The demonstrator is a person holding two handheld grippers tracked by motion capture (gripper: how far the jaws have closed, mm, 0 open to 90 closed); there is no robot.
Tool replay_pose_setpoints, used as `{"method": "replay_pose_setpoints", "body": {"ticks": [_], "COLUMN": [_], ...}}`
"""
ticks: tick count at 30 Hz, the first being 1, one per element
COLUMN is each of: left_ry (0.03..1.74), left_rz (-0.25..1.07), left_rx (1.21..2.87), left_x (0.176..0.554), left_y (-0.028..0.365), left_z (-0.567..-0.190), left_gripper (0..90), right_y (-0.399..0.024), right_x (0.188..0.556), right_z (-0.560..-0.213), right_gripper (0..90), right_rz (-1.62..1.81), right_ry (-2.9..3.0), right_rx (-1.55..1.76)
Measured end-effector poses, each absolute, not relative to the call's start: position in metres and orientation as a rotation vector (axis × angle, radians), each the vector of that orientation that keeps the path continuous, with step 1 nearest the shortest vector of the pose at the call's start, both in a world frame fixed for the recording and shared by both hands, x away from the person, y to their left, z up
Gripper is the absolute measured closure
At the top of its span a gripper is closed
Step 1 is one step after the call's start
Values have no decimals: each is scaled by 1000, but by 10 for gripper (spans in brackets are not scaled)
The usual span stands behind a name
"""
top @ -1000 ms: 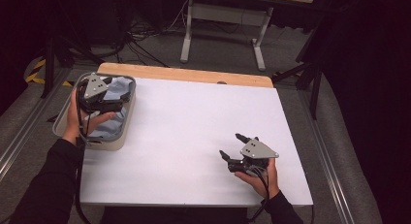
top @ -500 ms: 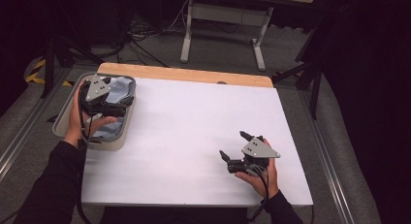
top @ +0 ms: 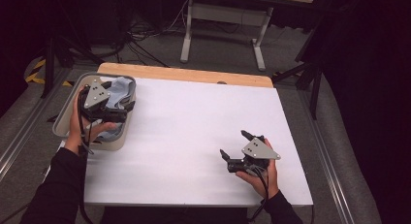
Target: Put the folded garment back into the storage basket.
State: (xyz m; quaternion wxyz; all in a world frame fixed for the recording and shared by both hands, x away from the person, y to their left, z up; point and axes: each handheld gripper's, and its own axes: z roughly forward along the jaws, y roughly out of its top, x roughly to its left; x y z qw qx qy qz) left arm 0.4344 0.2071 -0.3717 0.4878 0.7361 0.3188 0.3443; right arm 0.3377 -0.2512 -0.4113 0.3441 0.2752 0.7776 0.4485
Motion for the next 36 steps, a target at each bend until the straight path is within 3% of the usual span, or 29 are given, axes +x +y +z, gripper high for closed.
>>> {"method": "replay_pose_setpoints", "body": {"ticks": [36], "left_ry": [630], "left_rz": [799], "left_rx": [1763], "left_x": [401], "left_y": [183], "left_z": [-364], "left_gripper": [23], "right_y": [-250], "right_x": [333], "right_z": [-407], "right_gripper": [78], "right_rz": [1174], "right_ry": [1998], "right_rx": [689]}}
